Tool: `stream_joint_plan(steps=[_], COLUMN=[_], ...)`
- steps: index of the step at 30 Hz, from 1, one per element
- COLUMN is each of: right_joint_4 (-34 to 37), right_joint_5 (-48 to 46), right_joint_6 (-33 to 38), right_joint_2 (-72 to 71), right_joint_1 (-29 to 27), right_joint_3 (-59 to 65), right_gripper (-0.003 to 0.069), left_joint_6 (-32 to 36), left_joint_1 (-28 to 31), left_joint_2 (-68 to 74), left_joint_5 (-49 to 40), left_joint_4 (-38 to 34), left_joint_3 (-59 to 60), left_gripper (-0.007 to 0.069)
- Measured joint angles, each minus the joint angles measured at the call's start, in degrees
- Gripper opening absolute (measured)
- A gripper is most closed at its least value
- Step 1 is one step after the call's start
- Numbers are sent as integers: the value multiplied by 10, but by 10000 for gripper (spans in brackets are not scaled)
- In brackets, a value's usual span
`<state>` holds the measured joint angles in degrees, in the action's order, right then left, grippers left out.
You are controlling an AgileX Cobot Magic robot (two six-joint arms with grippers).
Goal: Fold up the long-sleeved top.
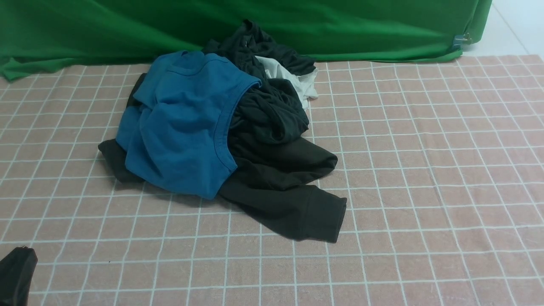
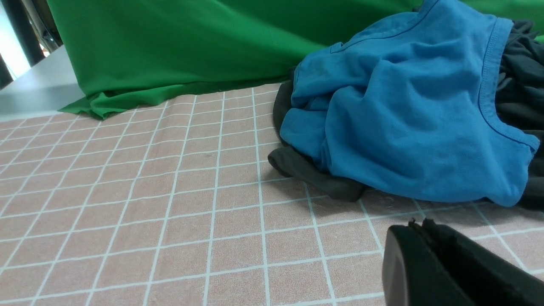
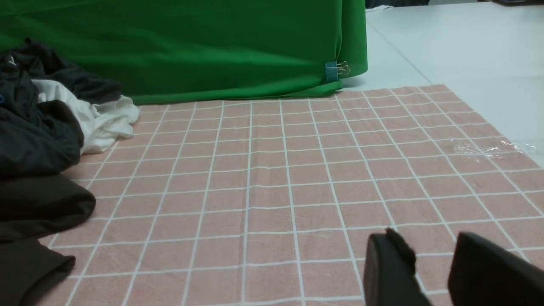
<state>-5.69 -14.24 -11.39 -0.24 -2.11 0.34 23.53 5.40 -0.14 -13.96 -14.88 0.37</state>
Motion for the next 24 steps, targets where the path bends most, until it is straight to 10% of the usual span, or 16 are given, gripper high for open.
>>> stream_joint_plan(steps=[8, 17, 24], right_joint_4=[0, 0, 0], right_joint_5=[0, 0, 0], right_joint_6=[0, 0, 0], right_joint_2=[0, 0, 0], right_joint_1=[0, 0, 0], right_joint_3=[0, 0, 0], right_gripper=[241, 241, 241], left_joint_6=[-1, -90, -105], left_joint_1=[0, 0, 0], left_joint_2=[0, 0, 0], left_joint_5=[11, 160, 219], left_joint_4=[-7, -340, -341], left_joint_3=[0, 0, 0], left_gripper=[20, 20, 20])
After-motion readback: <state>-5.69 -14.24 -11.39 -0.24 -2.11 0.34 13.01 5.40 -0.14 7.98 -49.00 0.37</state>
